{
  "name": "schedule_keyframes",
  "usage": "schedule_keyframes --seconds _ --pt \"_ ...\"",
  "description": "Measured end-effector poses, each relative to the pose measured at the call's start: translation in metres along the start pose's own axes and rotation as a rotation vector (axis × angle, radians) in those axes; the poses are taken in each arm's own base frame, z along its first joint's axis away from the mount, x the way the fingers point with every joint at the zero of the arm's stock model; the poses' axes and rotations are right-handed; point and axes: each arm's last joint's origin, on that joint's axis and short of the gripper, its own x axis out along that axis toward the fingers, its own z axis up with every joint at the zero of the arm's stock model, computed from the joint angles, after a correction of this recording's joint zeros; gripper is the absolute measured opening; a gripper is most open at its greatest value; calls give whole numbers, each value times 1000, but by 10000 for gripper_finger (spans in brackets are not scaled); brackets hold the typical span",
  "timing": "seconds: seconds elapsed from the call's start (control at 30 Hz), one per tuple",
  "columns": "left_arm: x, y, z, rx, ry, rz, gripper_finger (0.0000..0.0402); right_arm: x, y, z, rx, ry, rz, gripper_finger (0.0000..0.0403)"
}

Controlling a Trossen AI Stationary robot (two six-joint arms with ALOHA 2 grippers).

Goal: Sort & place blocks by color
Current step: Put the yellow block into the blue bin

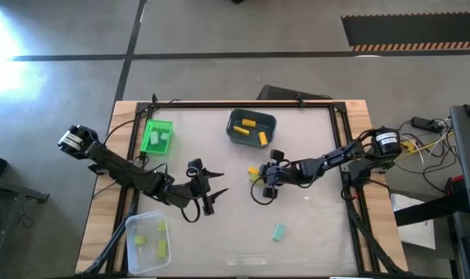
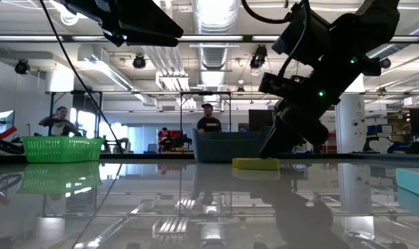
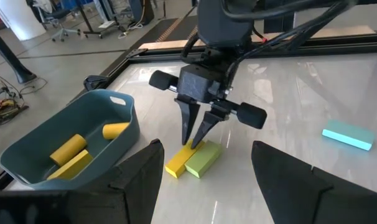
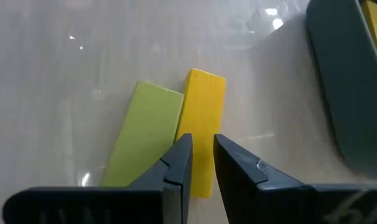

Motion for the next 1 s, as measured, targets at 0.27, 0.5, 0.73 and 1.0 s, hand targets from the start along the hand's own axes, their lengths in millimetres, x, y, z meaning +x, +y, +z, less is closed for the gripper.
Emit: schedule_keyframes --seconds 0.27,0.5,0.73,1.0 --pt "0 0 0 -15 0 0 226 -5 -5 -9 -30 119 -22 58" --pt "0 0 -1 -26 1 1 226 -36 -16 -13 -6 209 -23 58" --pt "3 3 0 -28 4 15 226 -72 -30 -2 72 128 -21 58" --pt "6 7 0 -8 5 32 226 -83 -33 5 143 59 -1 61"
